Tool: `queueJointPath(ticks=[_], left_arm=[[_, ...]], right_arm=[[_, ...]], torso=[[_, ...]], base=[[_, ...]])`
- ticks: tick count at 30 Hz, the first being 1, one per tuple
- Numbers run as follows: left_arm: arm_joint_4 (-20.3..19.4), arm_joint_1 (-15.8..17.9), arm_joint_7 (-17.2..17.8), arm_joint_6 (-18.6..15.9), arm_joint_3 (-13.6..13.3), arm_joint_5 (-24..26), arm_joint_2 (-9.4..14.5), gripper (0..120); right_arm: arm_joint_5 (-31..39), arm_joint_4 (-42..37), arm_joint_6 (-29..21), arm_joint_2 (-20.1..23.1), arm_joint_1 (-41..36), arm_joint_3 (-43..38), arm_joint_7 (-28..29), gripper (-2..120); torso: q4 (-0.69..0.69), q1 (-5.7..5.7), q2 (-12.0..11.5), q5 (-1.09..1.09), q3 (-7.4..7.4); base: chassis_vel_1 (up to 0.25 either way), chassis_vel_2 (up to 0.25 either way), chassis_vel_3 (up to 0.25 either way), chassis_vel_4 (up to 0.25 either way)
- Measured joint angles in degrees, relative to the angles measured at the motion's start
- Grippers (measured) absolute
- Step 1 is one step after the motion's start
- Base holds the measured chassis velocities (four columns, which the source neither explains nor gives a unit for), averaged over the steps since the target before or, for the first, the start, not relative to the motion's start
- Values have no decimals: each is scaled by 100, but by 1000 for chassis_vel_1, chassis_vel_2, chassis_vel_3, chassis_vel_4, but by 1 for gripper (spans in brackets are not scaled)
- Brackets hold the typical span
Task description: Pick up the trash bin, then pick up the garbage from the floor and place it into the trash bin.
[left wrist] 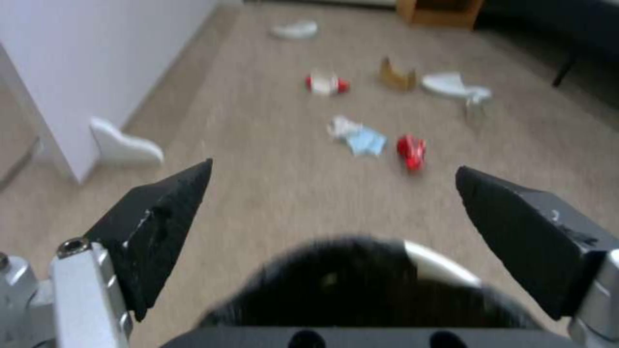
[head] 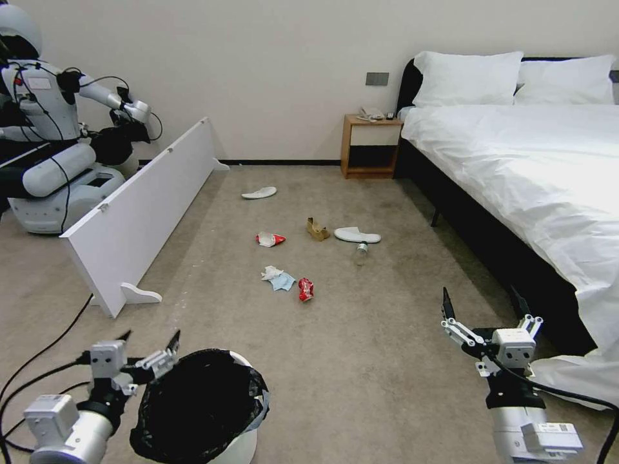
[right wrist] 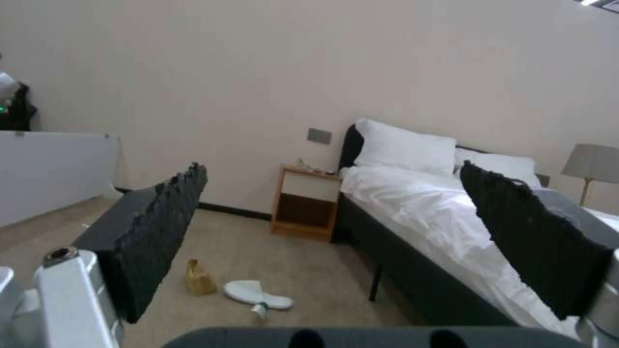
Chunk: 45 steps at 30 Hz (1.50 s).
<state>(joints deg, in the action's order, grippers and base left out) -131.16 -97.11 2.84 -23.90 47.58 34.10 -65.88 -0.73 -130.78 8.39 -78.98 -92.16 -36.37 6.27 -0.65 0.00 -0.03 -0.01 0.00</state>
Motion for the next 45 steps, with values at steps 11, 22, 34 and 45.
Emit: queueJointPath(ticks=[11, 22, 34, 45], left_arm=[[281, -125, 326, -699, -53, 210, 8, 100], [514, -101, 650, -994, 45, 467, 44, 100], [647, -19, 857, -1238, -75, 730, -17, 100], [655, 237, 1473, -1833, -99, 1467, 71, 100]], right_arm=[[2, -12, 21, -35, -46, -38, -30, 100], [2, 21, 26, -45, -46, -48, -32, 100], [10, -6, 42, -36, -101, -79, -33, 100], [14, -30, 46, -40, -129, -49, -33, 100]], torso=[[0, 0, 0, 0, 0], [0, 0, 0, 0, 0], [0, 0, 0, 1, 0], [0, 0, 0, 1, 0]], base=[[0, 0, 0, 0], [0, 0, 0, 0], [0, 0, 0, 0], [0, 0, 0, 0]])
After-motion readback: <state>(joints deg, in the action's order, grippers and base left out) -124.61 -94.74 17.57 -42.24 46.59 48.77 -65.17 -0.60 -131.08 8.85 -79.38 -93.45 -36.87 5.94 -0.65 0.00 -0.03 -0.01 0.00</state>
